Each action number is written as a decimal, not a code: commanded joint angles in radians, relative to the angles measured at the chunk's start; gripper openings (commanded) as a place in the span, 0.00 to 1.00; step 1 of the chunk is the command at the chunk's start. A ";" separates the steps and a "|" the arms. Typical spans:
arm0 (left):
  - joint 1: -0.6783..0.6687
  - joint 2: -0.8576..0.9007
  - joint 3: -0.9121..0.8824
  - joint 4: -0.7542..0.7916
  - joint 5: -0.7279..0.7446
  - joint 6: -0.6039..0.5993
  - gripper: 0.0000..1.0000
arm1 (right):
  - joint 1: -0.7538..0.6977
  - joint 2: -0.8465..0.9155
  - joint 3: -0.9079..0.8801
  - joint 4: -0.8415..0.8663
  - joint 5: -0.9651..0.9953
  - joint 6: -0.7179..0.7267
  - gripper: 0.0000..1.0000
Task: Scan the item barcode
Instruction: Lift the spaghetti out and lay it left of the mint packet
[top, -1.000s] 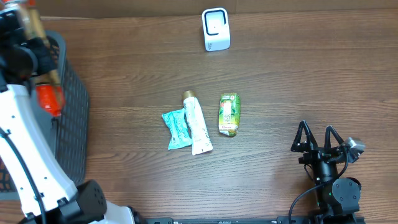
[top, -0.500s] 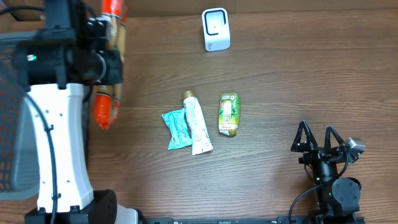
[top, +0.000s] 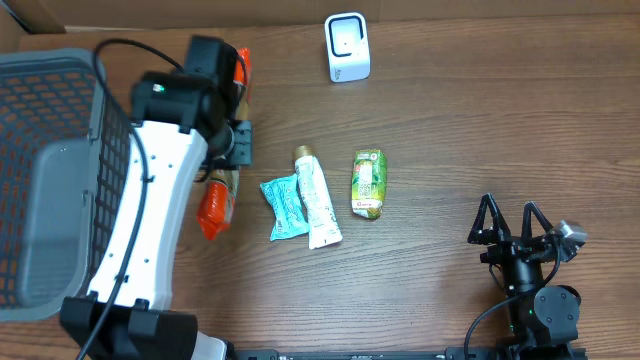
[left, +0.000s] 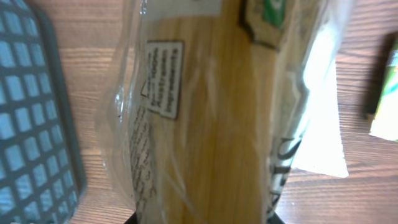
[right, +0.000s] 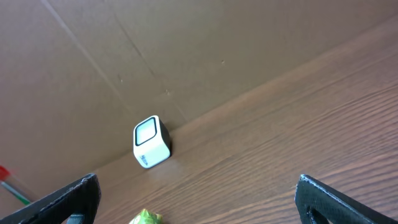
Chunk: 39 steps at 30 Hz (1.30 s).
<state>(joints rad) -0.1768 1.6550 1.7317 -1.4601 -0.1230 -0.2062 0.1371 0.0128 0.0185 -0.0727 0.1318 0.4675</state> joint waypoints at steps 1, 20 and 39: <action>-0.026 -0.036 -0.097 0.058 -0.101 -0.097 0.04 | -0.004 -0.010 -0.010 0.006 0.006 -0.001 1.00; -0.145 -0.036 -0.728 0.653 -0.281 -0.192 0.04 | -0.004 -0.010 -0.010 0.006 0.006 -0.001 1.00; -0.276 -0.034 -0.872 1.086 -0.079 -0.220 0.04 | -0.004 -0.010 -0.010 0.006 0.006 -0.001 1.00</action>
<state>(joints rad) -0.4397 1.6463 0.8589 -0.3950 -0.2550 -0.3904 0.1371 0.0128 0.0185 -0.0719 0.1322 0.4675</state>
